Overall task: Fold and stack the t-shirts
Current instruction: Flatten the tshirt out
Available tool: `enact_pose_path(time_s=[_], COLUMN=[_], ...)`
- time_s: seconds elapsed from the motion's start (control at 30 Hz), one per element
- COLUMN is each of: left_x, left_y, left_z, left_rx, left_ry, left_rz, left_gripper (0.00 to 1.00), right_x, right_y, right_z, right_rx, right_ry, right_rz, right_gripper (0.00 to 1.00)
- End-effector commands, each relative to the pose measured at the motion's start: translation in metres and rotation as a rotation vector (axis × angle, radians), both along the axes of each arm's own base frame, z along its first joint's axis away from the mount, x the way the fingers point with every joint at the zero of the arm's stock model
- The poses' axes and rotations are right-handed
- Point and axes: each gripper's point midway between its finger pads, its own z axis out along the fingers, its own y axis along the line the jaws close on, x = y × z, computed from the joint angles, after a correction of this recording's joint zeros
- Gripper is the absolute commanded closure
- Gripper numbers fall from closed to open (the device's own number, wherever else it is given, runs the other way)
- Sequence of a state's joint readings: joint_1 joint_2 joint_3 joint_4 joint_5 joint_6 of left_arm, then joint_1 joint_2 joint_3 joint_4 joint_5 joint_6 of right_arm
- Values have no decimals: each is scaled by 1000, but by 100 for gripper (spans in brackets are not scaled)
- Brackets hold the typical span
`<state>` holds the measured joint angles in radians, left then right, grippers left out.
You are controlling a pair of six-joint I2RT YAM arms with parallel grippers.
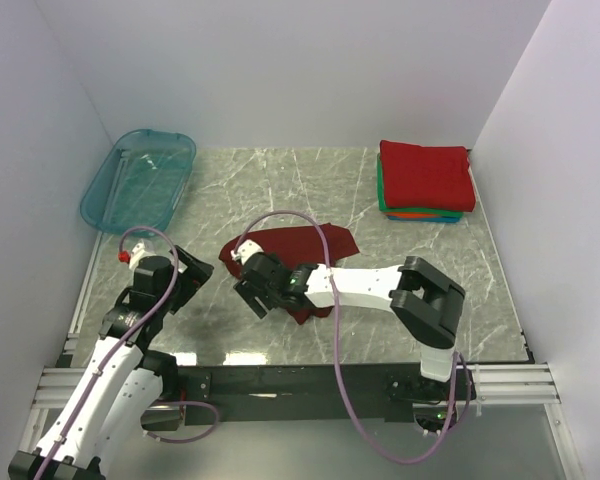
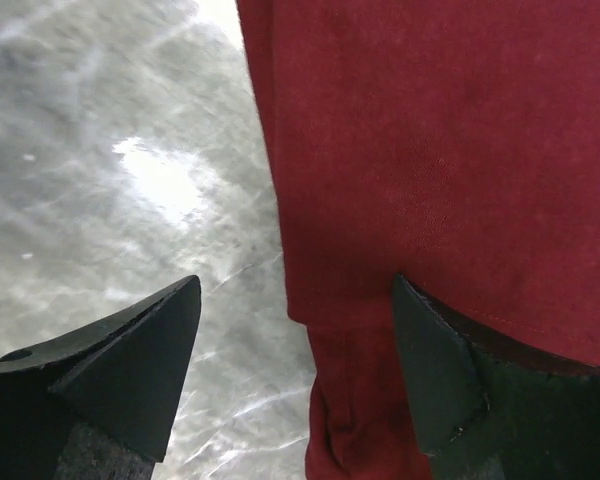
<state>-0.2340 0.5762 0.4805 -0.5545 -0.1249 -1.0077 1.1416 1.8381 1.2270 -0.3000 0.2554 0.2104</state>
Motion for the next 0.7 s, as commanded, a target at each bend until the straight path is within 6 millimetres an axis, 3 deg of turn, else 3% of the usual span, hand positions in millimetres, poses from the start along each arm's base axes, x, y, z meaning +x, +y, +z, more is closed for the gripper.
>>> enact_pose_path(time_s=[0.0,0.1,0.23,0.4,0.43,0.6,0.67], left_x=[3,3,4,4,4,6,6], left_y=[-2,-2,-2,-3,-3,-11,-15], left_z=[3,4,3,0,0,2,1], left_rx=[-13,-13,-15,-17,-18,-27,-34], left_ry=[-17,-20,-20,-15,-15,-27,-26], left_rz=[-6,-5,-3,-7,-10,-58,-79], left_gripper=[1,1,1,1,1,1,1], right_x=[8,10,12,14,15,11,8], right_y=[1,-1,-3,-3,-3,3,9], right_z=[5,1,-12,-10,-4,23,39], right_rx=[-20,-31,-70,-57,-37,47,106], right_ry=[-43,-44,-40,-46,-55,-47,-40], right_rz=[-28,-46,-75,-95,-103,-107,-93], right_gripper=[18,21,37,58,64,71,81])
